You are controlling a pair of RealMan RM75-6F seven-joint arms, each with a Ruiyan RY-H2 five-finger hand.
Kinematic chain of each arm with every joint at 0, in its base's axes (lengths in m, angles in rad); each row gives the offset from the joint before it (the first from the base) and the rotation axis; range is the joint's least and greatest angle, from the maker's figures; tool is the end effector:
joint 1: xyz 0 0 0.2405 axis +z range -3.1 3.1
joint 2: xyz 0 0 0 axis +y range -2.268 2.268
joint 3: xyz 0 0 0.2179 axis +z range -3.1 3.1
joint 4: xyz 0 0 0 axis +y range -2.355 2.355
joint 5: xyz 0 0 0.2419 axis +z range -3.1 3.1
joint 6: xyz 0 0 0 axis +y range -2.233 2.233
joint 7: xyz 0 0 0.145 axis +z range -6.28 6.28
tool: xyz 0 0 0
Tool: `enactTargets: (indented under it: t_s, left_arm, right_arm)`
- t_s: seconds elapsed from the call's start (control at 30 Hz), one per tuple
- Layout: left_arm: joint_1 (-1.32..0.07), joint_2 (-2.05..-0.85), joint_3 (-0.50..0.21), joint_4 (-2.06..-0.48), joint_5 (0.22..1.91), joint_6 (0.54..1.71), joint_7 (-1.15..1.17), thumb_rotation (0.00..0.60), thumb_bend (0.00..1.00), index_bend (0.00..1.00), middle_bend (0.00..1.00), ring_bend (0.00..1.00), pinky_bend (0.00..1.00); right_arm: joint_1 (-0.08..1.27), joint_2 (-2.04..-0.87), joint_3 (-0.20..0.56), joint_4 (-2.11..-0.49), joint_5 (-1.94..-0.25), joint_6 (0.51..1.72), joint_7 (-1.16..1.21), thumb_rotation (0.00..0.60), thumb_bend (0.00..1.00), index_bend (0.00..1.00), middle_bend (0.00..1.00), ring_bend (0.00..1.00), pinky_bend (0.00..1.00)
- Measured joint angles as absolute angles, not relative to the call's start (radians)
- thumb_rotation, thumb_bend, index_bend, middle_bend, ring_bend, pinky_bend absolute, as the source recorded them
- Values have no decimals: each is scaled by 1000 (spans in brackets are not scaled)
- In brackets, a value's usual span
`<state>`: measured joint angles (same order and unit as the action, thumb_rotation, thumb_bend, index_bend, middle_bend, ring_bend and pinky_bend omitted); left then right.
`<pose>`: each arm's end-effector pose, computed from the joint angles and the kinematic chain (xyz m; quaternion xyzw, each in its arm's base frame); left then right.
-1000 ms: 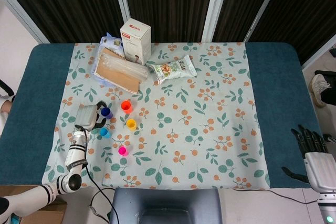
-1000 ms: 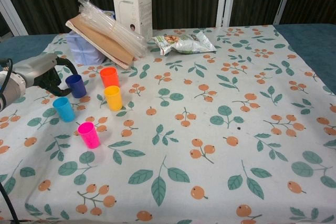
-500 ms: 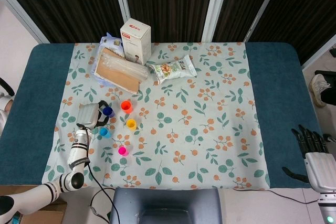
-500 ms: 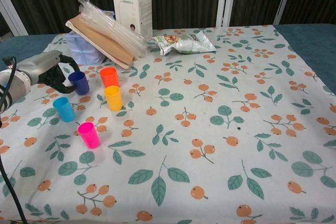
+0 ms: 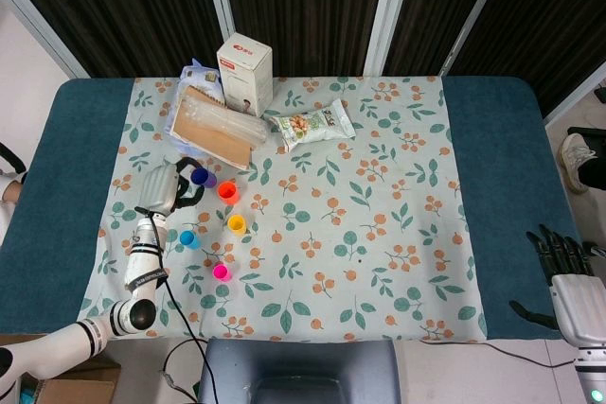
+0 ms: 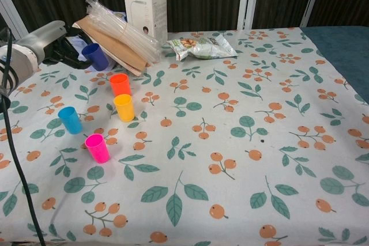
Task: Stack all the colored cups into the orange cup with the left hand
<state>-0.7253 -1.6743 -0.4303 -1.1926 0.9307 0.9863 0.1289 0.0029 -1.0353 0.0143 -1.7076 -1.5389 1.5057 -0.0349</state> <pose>-0.1507 0.4033 -0.0073 -0.5399 -0.5028 -0.4599 0.4942 -0.2877 -0.1490 0.1237 0.5974 -0.4009 0.3610 0.5933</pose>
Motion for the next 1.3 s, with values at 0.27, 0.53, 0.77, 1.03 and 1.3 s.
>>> enactTargets:
  t_s: [0.27,0.53,0.77,1.03,1.3]
  left_arm:
    - [-761,-1728,-403,-1163,912,993,194,600,350,517,1000,1000,1000]
    - [-771,-1758,-387,-1111,906,986,201,600,358,514,1000,1000,1000]
    - [-782,-1788,-372,-1082,916,979,198,600,361,492,1000,1000,1000]
    - [-785,-1784,-356,-1093,897,954,244,600,357,1,1000,1000,1000]
    - [-754,-1727,-331,-1235,946,995,239,600,352,65,1000,1000,1000]
  right_arm:
    - [2,-1030,17,-1707,-1536,1509,-25,600,196,0,0,0,0]
    - [-1,-1026,17,-1706,-1538,1514,-13,600,196,0,0,0,0]
    - [-1,-1026,16,-1706,-1540,1514,-15,600,196,0,0,0,0]
    - [-3,-1023,16,-1705,-1542,1516,-6,600,195,0,0,0,0]
    - [-4,-1022,12,-1705,-1550,1519,-2,600,196,0,0,0,0]
